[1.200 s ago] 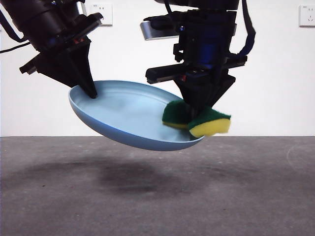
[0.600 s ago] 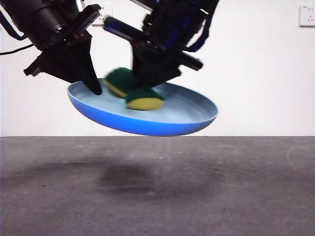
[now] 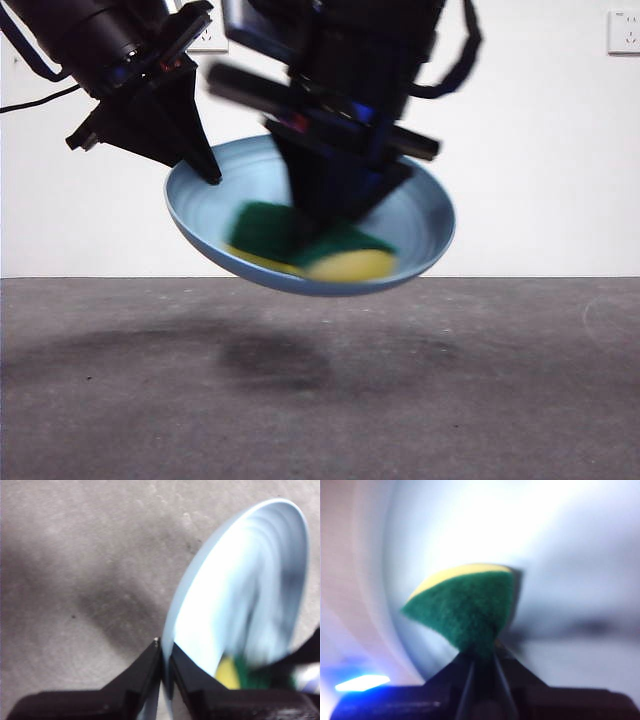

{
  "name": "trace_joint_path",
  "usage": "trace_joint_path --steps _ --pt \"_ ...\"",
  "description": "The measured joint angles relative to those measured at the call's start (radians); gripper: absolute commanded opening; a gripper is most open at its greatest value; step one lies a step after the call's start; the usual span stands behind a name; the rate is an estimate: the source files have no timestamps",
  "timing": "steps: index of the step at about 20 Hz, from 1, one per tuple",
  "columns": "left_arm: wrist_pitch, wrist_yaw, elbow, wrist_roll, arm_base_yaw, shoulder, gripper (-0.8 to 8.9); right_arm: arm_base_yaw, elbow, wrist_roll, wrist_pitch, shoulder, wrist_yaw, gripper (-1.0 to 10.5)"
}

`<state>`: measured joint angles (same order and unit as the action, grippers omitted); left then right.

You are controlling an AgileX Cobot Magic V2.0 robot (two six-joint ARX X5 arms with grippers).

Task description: Pick up the plate,pick up the cloth,clean the plate with the cloth

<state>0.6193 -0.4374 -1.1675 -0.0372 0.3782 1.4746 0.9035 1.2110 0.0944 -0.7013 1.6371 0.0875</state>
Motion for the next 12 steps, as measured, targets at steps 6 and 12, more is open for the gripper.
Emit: trace_joint_path --steps 6,12 --pt "0.045 0.017 0.0 -0.008 -0.005 0.0 -0.09 -0.057 -0.002 -0.014 0.046 0.0 0.291 -0.2" --pt "0.078 0.018 0.0 -0.008 -0.006 0.0 -0.09 -0.087 -0.002 -0.011 0.247 0.0 0.248 -0.2"
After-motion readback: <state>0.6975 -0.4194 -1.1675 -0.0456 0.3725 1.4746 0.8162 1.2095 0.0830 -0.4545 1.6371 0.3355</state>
